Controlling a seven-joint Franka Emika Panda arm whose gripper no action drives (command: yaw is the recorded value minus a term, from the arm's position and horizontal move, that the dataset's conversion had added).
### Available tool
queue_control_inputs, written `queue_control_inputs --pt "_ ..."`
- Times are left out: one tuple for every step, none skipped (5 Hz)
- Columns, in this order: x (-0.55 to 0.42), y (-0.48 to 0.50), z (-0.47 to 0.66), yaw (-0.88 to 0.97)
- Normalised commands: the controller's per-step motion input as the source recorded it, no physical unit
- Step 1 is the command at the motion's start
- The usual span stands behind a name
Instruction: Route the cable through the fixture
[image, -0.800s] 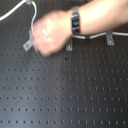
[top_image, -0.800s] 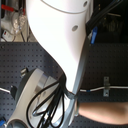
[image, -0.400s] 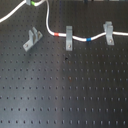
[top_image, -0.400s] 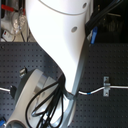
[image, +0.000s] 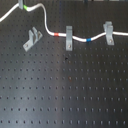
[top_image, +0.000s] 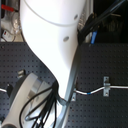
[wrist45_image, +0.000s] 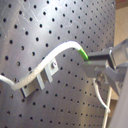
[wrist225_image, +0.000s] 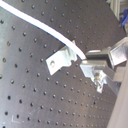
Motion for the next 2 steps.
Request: queue_control_inputs --pt "0.234 0.337 0.01 0.32" --pt "0.237 -0.002 0.13 0.7"
